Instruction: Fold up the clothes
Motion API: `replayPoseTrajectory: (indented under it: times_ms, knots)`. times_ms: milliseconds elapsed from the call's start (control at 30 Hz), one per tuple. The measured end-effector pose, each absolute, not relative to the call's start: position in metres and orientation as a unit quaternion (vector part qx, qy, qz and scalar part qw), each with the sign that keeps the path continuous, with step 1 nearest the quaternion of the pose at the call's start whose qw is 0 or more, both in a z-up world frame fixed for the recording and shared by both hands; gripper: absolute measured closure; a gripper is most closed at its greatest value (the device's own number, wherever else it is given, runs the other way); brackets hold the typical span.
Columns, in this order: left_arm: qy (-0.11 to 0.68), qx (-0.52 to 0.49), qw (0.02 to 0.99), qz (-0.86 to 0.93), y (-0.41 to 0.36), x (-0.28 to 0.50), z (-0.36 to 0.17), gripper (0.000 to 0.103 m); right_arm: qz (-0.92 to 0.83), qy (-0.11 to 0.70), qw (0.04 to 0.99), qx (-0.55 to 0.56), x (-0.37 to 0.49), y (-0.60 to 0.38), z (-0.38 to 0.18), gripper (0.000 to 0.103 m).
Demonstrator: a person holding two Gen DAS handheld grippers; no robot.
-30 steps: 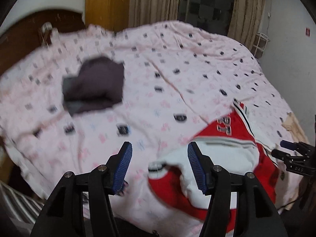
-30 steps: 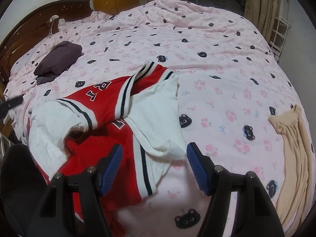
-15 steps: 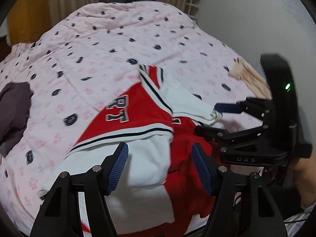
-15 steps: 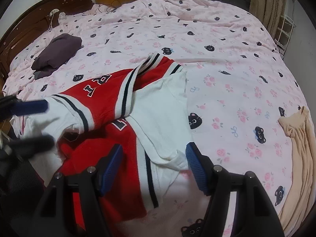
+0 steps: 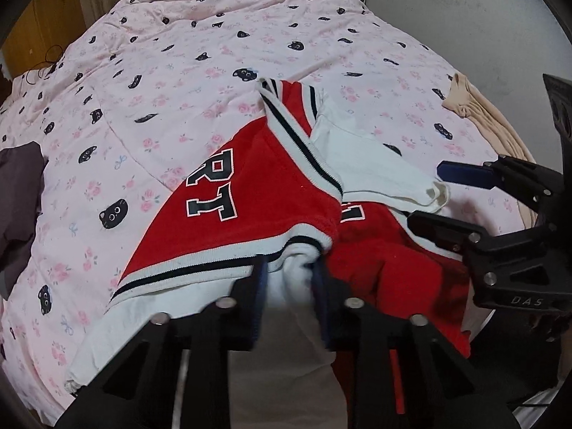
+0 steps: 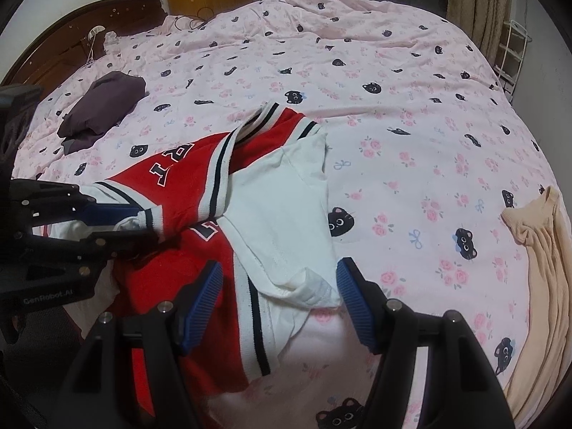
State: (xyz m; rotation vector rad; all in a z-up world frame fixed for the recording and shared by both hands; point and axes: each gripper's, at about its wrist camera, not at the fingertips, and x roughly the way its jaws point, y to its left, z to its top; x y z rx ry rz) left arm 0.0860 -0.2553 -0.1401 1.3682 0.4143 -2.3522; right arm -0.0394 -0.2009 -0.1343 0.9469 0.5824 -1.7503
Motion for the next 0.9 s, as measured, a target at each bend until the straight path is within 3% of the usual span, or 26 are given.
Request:
replayPoseTrajectory:
  times_ms: [467,900]
  knots:
    - [0.18,0.403,0.249,-0.862,-0.348,0.132,-0.063,0.1,-0.729,0.212,0.516,0.397,-0.054,-0.228,-0.119,0.034]
    - [0.187,0.382,0.276,-0.862,-0.374,0.152,-0.061,0.1,-0.731,0.13,0.481,0.466,-0.097,-0.306,-0.125,0.034]
